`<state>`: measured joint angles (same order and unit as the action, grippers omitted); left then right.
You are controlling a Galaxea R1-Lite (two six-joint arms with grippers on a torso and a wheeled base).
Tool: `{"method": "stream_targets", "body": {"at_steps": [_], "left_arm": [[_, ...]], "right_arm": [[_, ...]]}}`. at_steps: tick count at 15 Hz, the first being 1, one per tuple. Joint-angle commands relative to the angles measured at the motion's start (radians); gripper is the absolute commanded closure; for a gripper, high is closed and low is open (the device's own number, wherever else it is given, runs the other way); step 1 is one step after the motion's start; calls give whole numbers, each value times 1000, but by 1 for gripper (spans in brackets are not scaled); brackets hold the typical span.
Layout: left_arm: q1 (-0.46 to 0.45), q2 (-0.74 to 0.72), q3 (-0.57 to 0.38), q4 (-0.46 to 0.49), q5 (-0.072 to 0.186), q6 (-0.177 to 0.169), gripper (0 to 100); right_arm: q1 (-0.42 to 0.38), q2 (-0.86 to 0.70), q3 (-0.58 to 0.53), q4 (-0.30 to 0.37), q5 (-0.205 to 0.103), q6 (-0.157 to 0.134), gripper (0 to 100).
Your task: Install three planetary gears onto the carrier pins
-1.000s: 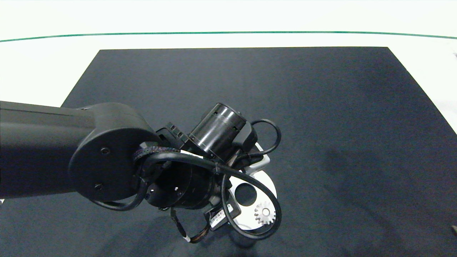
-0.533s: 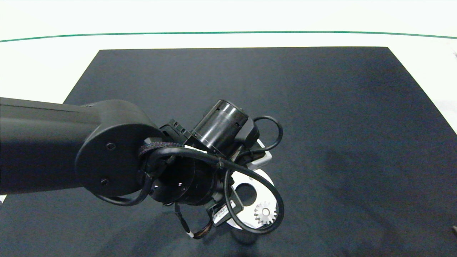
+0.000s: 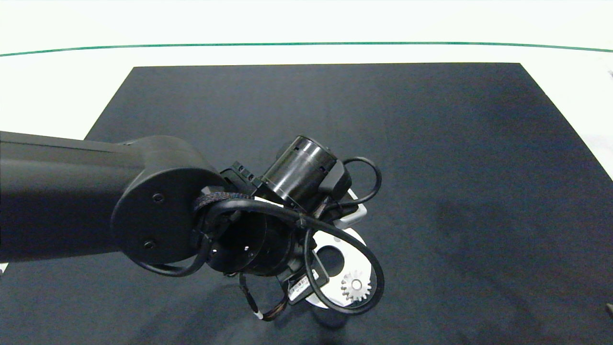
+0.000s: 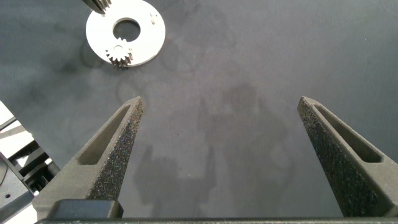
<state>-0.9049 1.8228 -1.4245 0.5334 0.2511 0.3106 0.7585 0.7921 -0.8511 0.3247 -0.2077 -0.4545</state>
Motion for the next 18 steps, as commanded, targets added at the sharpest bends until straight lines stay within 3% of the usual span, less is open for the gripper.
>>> {"method": "stream_targets", "body": {"at_steps": [1, 16, 17, 18], "left_arm": [[0, 13, -7, 3, 2, 1, 84], [1, 4, 2, 5, 2, -5, 84], [1, 4, 1, 5, 2, -5, 0], [1, 4, 1, 3, 2, -5, 0]], "right_arm": [[1, 1, 0, 2, -1, -3, 0], [1, 4, 1, 2, -1, -7, 0], [1, 4, 3, 2, -1, -7, 0], [1, 4, 1, 2, -1, -7, 0]]}}
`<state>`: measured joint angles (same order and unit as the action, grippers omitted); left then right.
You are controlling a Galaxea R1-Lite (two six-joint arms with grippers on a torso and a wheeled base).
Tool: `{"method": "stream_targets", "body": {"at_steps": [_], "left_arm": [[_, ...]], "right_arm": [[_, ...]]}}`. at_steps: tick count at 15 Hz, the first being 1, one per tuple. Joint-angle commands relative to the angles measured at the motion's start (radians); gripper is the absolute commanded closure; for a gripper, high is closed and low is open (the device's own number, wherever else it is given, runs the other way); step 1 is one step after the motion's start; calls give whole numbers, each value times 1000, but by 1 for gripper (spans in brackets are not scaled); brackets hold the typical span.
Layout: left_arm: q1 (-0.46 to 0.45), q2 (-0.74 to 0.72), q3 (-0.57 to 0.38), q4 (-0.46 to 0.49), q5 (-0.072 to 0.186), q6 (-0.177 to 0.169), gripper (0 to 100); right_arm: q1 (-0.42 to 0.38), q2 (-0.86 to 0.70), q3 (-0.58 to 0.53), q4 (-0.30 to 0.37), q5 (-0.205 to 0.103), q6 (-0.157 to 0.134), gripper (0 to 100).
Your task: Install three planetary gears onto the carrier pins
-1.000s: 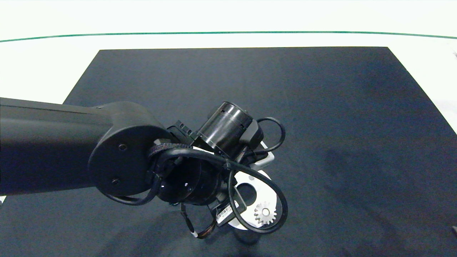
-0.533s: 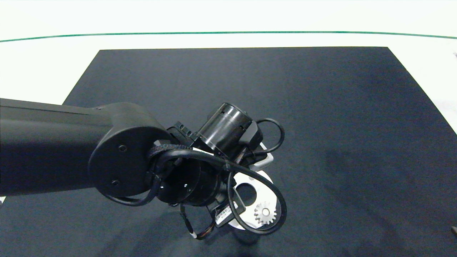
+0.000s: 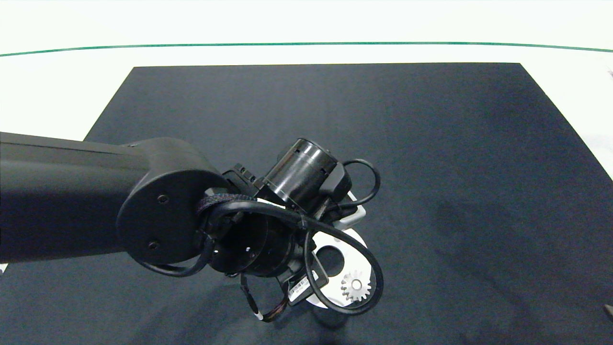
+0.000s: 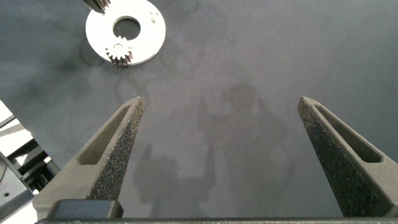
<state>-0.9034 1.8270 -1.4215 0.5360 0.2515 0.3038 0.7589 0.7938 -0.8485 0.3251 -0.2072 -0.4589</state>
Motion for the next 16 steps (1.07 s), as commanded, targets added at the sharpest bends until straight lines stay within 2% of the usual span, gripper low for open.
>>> {"method": "stream_targets", "body": {"at_steps": [1, 9, 10, 13, 15, 16], "left_arm": [[0, 0, -2, 1, 2, 1, 0], [8, -29, -25, 1, 2, -2, 0], [15, -48, -39, 2, 2, -25, 0], [87, -86, -82, -1, 2, -134, 0], [129, -77, -131, -22, 6, -259, 0], [138, -69, -142, -54, 8, -308, 0]], "right_arm": [[0, 2, 0, 2, -1, -3, 0], [0, 2, 2, 2, 0, -3, 0], [0, 2, 2, 2, 0, -4, 0], [3, 2, 5, 2, 0, -9, 0], [8, -1, 5, 2, 0, -10, 0], [8, -4, 5, 0, 0, -10, 0]]}}
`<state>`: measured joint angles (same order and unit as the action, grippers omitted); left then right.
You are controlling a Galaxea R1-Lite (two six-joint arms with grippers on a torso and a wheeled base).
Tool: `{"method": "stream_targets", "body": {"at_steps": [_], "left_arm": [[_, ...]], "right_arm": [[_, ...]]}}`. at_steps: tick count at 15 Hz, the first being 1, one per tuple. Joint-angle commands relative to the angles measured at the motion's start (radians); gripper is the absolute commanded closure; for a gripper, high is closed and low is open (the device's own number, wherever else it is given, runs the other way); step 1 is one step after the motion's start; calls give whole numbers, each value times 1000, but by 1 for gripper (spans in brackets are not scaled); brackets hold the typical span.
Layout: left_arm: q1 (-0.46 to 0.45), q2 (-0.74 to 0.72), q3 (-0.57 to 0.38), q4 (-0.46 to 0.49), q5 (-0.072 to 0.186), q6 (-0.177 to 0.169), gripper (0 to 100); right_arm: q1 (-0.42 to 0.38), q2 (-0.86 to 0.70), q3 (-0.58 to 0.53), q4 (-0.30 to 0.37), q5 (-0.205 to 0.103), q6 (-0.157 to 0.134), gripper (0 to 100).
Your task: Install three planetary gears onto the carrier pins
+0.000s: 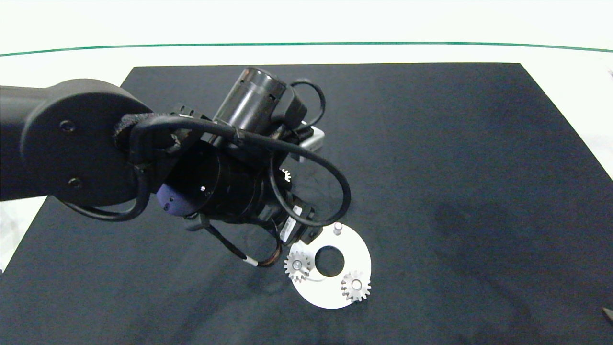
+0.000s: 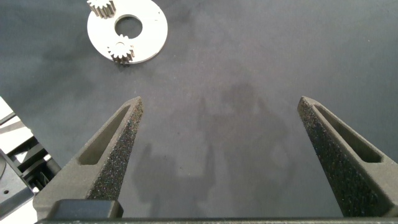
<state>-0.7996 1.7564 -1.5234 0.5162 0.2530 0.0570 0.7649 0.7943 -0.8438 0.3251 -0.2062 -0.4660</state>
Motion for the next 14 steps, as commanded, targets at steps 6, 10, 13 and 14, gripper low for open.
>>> {"method": "stream_targets", "body": {"at_steps": [6, 10, 13, 14], "left_arm": [[57, 123, -63, -169, 6, -83, 0], [88, 155, -89, -206, 6, -77, 0], [128, 149, -87, -203, 6, -59, 0], [141, 143, -81, -203, 6, -51, 0]], "right_arm": [[1, -13, -3, -1, 1, -2, 0], [1, -17, -3, -5, 1, -2, 0], [1, -15, -3, -5, 1, -2, 0], [1, -15, -3, -5, 1, -2, 0]]}}
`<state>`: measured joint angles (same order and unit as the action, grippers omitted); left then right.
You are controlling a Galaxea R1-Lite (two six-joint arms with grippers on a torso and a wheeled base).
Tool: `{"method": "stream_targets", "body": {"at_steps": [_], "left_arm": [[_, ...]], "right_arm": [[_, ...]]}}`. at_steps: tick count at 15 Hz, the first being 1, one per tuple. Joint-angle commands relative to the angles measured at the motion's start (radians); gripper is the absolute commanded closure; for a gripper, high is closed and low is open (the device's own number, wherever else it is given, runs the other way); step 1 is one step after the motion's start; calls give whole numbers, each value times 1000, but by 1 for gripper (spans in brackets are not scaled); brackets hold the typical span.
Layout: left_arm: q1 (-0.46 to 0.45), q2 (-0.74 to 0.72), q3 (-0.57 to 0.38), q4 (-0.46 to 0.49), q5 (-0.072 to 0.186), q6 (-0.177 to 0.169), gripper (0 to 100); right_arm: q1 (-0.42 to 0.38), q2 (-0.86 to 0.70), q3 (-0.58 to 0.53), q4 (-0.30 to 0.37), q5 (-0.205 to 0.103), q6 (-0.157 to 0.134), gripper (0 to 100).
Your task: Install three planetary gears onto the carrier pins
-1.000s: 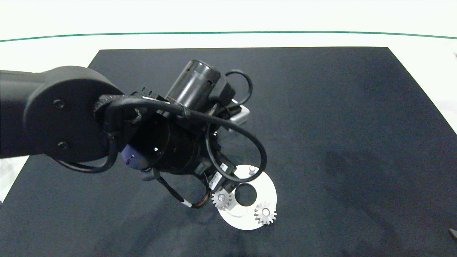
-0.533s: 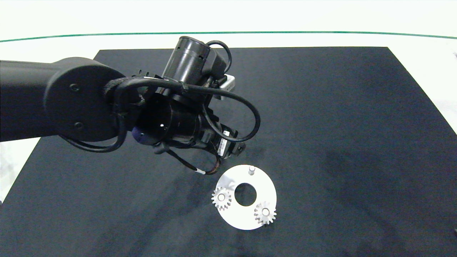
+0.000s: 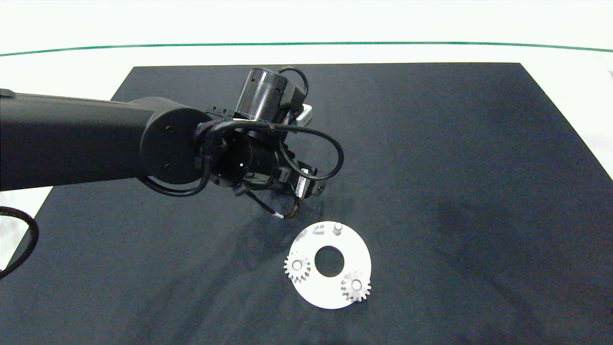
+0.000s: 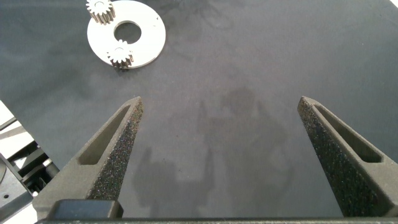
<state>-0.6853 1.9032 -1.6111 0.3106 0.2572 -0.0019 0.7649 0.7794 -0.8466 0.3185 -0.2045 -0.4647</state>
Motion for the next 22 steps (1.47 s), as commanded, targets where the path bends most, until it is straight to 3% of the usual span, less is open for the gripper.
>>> {"method": "stream_targets", "body": {"at_steps": [1, 3, 6, 8, 12, 14, 20, 22], "left_arm": [[36, -10, 13, 4, 2, 19, 0], [56, -15, 19, 4, 2, 40, 0], [61, -13, 28, 2, 2, 46, 0], [61, -7, 30, 2, 2, 79, 0], [61, 14, 17, -12, 2, 86, 0], [72, 27, 17, -33, 2, 122, 0], [72, 43, 28, -41, 2, 120, 1], [76, 43, 28, -41, 2, 122, 5]], "right_arm": [[1, 0, 1, 2, -3, -3, 0], [1, -2, 0, 2, -3, -3, 0], [1, -3, 0, 2, -3, -3, 0], [1, -5, 1, 2, -3, -3, 0], [1, -5, 1, 4, -3, -3, 0], [1, -6, 1, 4, -3, -3, 0], [1, -8, 1, 4, -3, -3, 0], [1, -8, 1, 4, -3, -3, 0]]}}
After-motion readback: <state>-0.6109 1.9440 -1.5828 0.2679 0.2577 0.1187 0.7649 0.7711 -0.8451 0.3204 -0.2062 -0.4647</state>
